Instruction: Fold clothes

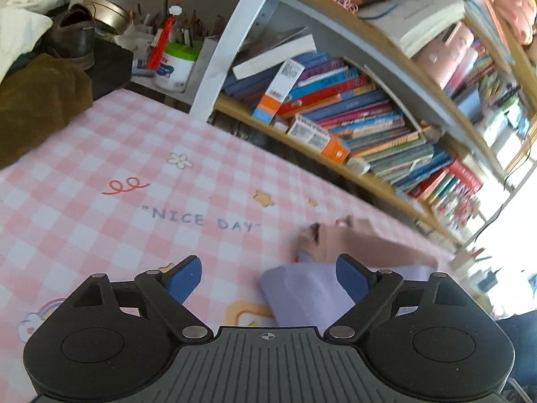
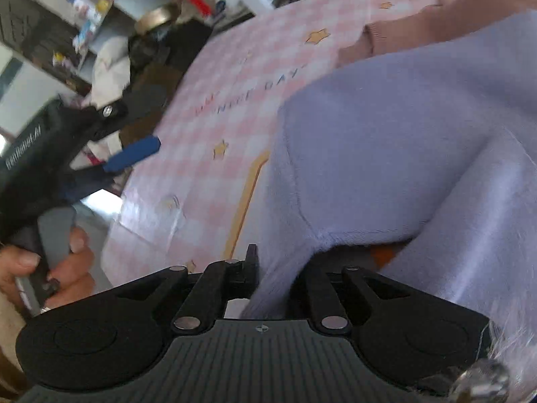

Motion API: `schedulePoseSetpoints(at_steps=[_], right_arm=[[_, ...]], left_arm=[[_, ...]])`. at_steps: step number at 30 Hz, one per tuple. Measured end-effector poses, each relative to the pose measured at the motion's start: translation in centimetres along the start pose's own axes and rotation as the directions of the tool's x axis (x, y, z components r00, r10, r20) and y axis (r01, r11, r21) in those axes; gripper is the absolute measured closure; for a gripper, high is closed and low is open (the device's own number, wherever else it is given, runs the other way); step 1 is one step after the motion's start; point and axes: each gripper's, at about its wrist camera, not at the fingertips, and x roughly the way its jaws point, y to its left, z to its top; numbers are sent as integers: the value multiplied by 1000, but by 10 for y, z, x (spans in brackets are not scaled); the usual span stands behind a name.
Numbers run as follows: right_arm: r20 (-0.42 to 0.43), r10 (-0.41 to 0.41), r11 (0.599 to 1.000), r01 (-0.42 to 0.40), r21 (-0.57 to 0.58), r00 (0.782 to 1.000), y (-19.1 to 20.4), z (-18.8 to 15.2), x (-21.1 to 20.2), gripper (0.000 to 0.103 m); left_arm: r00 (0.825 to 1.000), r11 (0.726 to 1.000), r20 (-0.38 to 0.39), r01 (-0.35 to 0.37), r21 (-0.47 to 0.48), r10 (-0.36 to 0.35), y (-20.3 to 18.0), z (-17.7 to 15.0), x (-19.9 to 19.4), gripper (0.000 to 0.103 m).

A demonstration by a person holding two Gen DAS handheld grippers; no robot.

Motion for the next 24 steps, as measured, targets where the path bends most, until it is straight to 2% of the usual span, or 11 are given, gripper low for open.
schedulePoseSetpoints(at_steps=[3, 4, 9, 11, 13, 16, 18, 20, 24], right_arm=[[22, -3, 1000, 3, -29, 1000, 10, 8, -6, 74], [37, -1, 999, 2, -39, 999, 13, 11, -12, 63], [124, -34, 996, 44, -78, 992, 23, -1, -47, 57], [180, -34, 999, 40, -29, 983, 13, -7, -69, 49], [239, -56, 998, 50, 32, 969, 0, -12, -92, 49], [311, -122, 988, 85, 132, 942, -22, -18, -122, 47], [345, -211, 970, 152, 192, 914, -36, -23, -136, 47], [350, -312, 941, 238, 240, 883, -48, -29, -145, 47], [324, -505, 859, 426, 285, 800, -64, -39, -147, 47]], left_arm=[[1000, 1000, -23, -13, -3, 13, 4, -2, 3, 13], [999, 1000, -32, -18, -1, 18, 5, -3, 5, 13], [997, 1000, -76, -28, 7, 29, 5, -5, 17, 13], [996, 1000, -92, -22, 20, 24, 1, -7, 22, 13], [994, 999, -109, -9, 37, 13, -4, -10, 27, 13], [988, 997, -153, 5, 79, 8, -15, -13, 39, 13], [981, 995, -190, -8, 101, 27, -21, -17, 49, 13], [975, 996, -223, -4, 91, 24, -25, -20, 57, 13], [954, 997, -300, 22, 78, 3, -37, -27, 76, 15]])
